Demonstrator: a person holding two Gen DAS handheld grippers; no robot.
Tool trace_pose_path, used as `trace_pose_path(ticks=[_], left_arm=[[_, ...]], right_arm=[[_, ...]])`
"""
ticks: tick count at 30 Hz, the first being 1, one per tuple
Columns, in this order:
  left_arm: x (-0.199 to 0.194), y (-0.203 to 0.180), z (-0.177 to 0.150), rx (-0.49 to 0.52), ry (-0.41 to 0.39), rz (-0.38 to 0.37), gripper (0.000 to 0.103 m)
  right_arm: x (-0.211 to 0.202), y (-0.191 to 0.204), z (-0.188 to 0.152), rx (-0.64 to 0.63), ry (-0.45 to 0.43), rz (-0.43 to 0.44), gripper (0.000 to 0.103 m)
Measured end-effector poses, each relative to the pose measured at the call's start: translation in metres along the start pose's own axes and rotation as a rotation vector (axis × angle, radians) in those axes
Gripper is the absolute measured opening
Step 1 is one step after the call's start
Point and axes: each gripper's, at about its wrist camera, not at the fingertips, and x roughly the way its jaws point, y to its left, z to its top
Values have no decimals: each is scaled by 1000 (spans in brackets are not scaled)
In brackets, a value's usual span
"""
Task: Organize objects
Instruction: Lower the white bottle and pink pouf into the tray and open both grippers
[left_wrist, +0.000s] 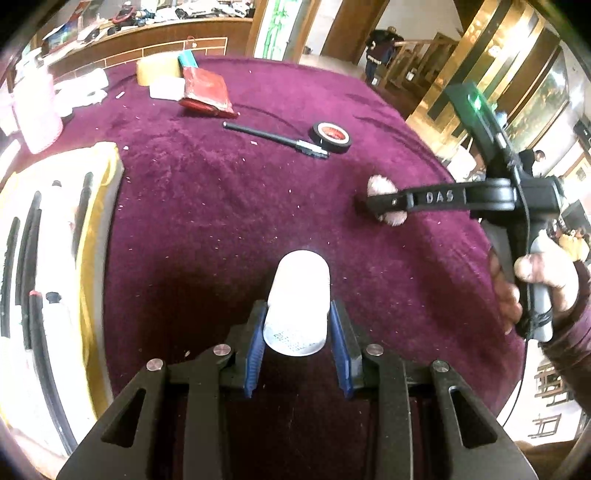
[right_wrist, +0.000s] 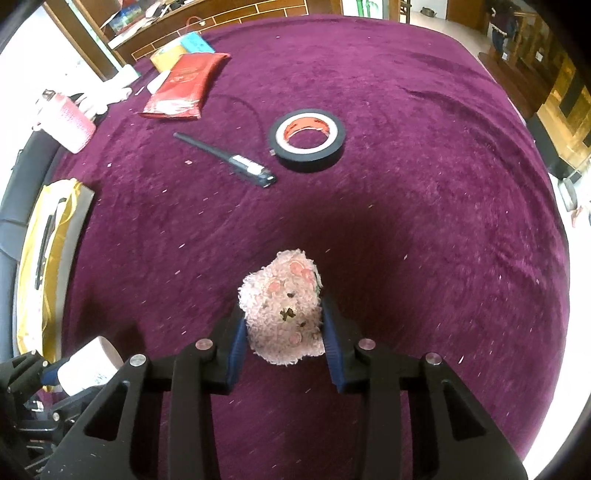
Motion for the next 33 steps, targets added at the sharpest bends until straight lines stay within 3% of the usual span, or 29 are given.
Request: trace_pose_path(ticks=[14,24,33], left_arm=[[-68,56,-22,-78,-98,-14,28],[-105,145,-46,-200,-132,86,28],[-117,205,-69,-253,-126,154,28]], right_arm=[[-22,95,-21,-58,-20,87,34],[-20,183,-20,-129,-29,136,34],[6,250,-19,-168,24,193,35]])
